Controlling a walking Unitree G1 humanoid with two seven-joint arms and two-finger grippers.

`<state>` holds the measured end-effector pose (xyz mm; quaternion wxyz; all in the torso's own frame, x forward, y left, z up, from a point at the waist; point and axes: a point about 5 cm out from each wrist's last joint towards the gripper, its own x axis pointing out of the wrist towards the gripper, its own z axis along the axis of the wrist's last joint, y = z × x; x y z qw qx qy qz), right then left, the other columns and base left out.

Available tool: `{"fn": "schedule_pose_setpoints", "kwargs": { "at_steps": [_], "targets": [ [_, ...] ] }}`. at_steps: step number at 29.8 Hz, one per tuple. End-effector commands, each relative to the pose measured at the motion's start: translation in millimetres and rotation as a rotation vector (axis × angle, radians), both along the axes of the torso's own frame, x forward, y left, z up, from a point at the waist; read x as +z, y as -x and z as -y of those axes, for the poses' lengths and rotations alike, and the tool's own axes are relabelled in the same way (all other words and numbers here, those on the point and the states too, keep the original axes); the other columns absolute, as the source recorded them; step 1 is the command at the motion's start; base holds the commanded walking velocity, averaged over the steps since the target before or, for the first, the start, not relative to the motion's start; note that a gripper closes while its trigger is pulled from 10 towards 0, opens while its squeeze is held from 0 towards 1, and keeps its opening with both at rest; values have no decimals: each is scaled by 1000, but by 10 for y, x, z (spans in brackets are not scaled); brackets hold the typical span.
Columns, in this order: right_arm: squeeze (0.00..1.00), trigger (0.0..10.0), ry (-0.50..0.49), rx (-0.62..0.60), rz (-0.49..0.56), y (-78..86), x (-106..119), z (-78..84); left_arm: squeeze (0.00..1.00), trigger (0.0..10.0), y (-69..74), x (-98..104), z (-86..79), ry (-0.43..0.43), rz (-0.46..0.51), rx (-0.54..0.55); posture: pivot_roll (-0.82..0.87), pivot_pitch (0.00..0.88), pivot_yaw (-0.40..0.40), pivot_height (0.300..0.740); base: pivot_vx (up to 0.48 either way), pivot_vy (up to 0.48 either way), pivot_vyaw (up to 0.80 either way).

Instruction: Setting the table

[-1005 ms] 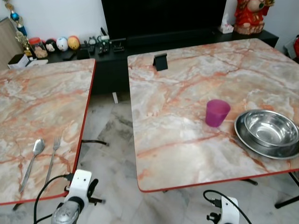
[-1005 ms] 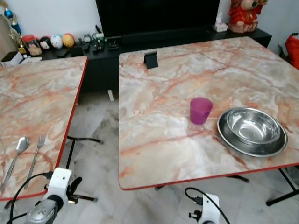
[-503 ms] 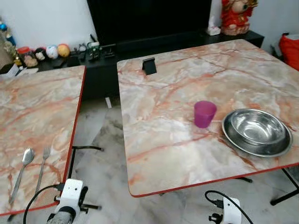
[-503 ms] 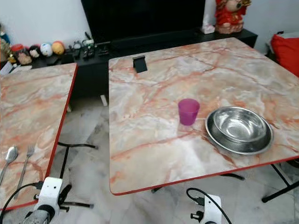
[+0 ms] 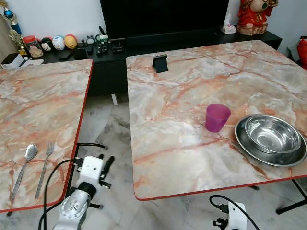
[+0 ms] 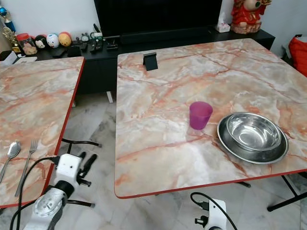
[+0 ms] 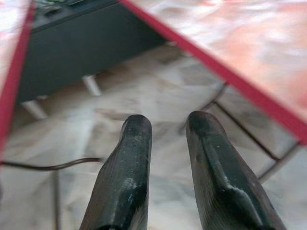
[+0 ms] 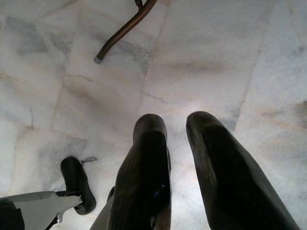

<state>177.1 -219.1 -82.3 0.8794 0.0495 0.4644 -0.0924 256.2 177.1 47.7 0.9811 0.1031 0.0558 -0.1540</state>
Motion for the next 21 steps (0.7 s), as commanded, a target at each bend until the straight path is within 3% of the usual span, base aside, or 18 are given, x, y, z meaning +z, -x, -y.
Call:
{"fn": "schedule_pose_setpoints", "kwargs": {
  "at_steps": [1, 5, 12, 17, 21],
  "targets": [
    [0, 10000, -8, 3, -4, 16, -14, -35, 0, 10000, 49, -70, 16, 3, -55, -40, -46, 0, 62, 740, 0, 0, 0],
    [0, 10000, -14, -1, -4, 17, -17, -45, 0, 10000, 210, -346, -78, -71, -170, -59, -56, 0, 66, 740, 0, 0, 0],
    [0, 10000, -11, 1, -8, 20, -18, -43, 0, 10000, 362, -547, -186, -115, -285, -30, -48, 0, 65, 740, 0, 0, 0],
    [0, 10000, -11, 3, -7, 19, -17, -39, 0, 10000, 551, -809, -246, -181, -401, -18, -51, 0, 62, 740, 0, 0, 0],
    [0, 10000, -11, 3, -7, 19, -17, -38, 0, 10000, 613, -885, -286, -183, -443, 15, -50, 0, 61, 740, 0, 0, 0]
  ]
}}
